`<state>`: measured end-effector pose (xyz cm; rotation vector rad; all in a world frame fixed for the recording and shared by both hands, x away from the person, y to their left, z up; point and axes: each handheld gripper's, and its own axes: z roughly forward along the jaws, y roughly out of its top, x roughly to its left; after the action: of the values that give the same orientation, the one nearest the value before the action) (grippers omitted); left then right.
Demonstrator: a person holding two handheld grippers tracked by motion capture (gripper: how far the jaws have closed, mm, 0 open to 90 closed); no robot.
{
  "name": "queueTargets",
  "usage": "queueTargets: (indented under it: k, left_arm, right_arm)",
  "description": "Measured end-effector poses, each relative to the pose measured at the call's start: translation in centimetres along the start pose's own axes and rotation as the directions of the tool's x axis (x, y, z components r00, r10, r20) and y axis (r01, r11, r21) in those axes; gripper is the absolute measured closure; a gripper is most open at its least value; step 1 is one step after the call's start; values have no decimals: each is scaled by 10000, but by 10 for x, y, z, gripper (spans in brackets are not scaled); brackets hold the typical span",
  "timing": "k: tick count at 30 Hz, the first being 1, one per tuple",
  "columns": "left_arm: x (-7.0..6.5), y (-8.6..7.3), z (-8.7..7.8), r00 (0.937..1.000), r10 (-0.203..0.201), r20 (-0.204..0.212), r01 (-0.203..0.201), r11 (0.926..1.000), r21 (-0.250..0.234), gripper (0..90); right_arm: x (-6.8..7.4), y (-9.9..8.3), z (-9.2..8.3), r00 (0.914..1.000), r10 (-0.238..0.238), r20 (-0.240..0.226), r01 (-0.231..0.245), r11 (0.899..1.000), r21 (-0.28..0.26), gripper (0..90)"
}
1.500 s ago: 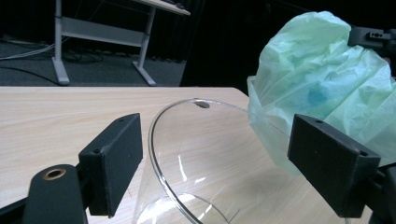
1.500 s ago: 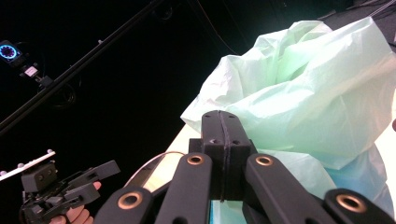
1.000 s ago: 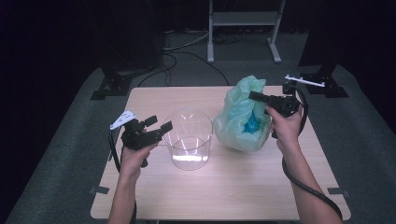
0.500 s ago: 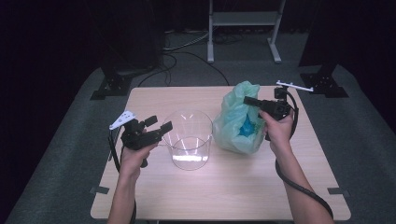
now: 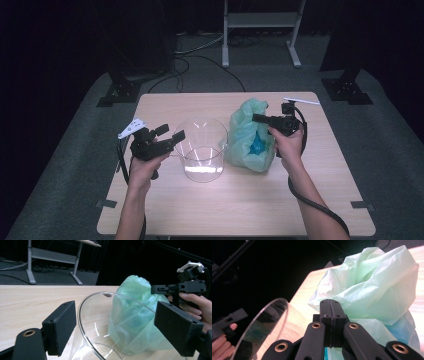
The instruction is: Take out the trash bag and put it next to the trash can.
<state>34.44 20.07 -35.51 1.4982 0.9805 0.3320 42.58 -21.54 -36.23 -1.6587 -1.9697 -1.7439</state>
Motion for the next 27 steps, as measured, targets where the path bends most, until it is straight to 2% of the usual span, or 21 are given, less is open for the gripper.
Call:
queueTargets:
  k: [9,15,27]
  left_arm:
    - [0,-1,2,10000,17,-13,-17,10000,73,169]
    - [0,0,1,10000,30,-25,-30,10000,15,169]
    - [-1,0,1,10000,45,-29,-44,10000,38,169]
  right_arm:
    - [-10,-8,5,9999,53,149,-57,9997,233,895]
    - [-15,-12,5,9997,60,221,-67,9995,302,833]
    - [-16,-9,-17,9985,-304,462,329,9980,-540,620]
